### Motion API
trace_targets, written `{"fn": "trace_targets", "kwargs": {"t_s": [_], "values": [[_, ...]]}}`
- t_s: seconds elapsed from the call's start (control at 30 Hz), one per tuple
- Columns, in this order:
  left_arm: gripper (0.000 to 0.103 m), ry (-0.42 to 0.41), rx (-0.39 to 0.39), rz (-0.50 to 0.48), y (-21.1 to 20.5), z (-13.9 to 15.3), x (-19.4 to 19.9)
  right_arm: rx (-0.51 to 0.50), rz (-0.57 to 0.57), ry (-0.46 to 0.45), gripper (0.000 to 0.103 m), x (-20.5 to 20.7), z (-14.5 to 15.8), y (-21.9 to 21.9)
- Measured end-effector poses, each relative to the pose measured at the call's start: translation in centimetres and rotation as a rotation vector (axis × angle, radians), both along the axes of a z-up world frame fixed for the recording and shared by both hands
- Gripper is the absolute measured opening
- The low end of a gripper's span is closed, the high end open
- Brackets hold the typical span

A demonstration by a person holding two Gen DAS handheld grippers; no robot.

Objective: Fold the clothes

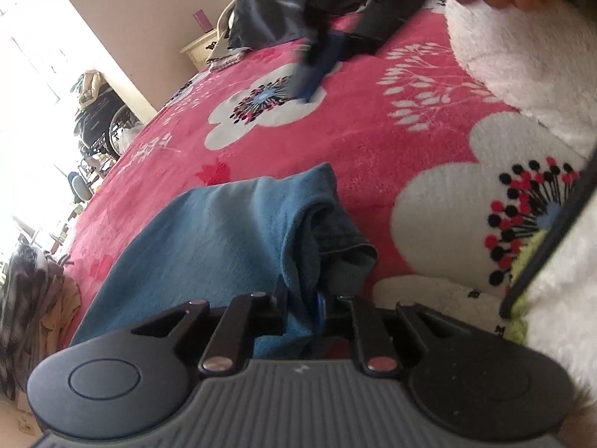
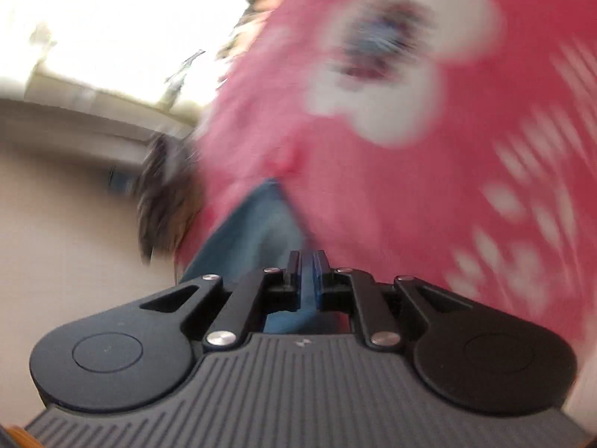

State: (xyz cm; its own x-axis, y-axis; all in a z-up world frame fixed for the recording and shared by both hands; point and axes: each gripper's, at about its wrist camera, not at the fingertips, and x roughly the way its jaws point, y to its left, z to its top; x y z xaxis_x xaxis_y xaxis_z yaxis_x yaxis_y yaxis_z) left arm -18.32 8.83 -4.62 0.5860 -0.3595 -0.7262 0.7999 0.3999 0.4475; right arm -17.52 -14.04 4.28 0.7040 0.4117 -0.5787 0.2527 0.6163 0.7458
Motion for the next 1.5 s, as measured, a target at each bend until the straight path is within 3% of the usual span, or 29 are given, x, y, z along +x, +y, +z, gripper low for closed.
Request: {"fn": "trace_targets", "kwargs": {"t_s": [0.13,0.27,0.4,0.5,0.6,0.63,0.73,0.87,0.9,1.03,1.17,1.33,1.4,1.5], "values": [[0.017,-0.011,0.019,-0.015,-0.2,-0.2,-0.1,-0.178,0.342,-0.058,0.007,3.1,1.6,4.9],[0.023,0.034,0.038,-0.018,-0.1,-0.2,0.0,-0.402,0.554,0.025,0.0,4.2,-2.4,8.6],[0.026,0.173,-0.014,0.056,1.7,2.2,0.9,-0.323,0.57,0.06,0.0,5.2,-3.4,7.3],[0.026,0.325,-0.173,0.211,4.7,5.1,3.1,-0.31,0.573,0.055,0.0,5.0,-3.4,6.9],[0.027,0.366,-0.328,0.339,6.1,6.7,4.7,-0.326,0.574,0.036,0.0,5.0,-3.3,7.2],[0.027,0.363,-0.345,0.348,5.6,6.6,4.9,-0.343,0.578,0.026,0.0,5.0,-3.2,7.6],[0.03,0.319,-0.297,0.301,2.5,5.0,4.8,-0.385,0.592,0.007,0.0,4.5,-2.7,8.1],[0.03,0.199,-0.096,0.183,-1.3,1.2,3.0,-0.354,0.555,0.009,0.0,4.0,-1.6,6.7],[0.03,0.177,-0.068,0.161,-1.7,0.7,2.6,-0.342,0.527,0.005,0.005,3.7,-1.1,6.1],[0.03,0.222,-0.097,0.173,-1.1,1.0,3.3,-0.313,0.543,-0.03,0.005,3.0,0.7,5.4],[0.03,0.226,-0.08,0.165,-1.3,0.6,3.4,-0.44,0.633,0.052,0.004,3.7,-2.0,8.3],[0.031,0.209,-0.077,0.169,-1.2,0.4,3.0,-0.454,0.616,0.065,0.001,4.0,-3.1,8.7],[0.031,0.209,-0.08,0.167,-1.1,0.4,3.0,-0.441,0.596,0.075,0.001,3.7,-2.5,8.4],[0.031,0.213,-0.09,0.178,-0.6,0.9,3.0,-0.493,0.591,0.016,0.006,3.1,-0.1,9.0]]}}
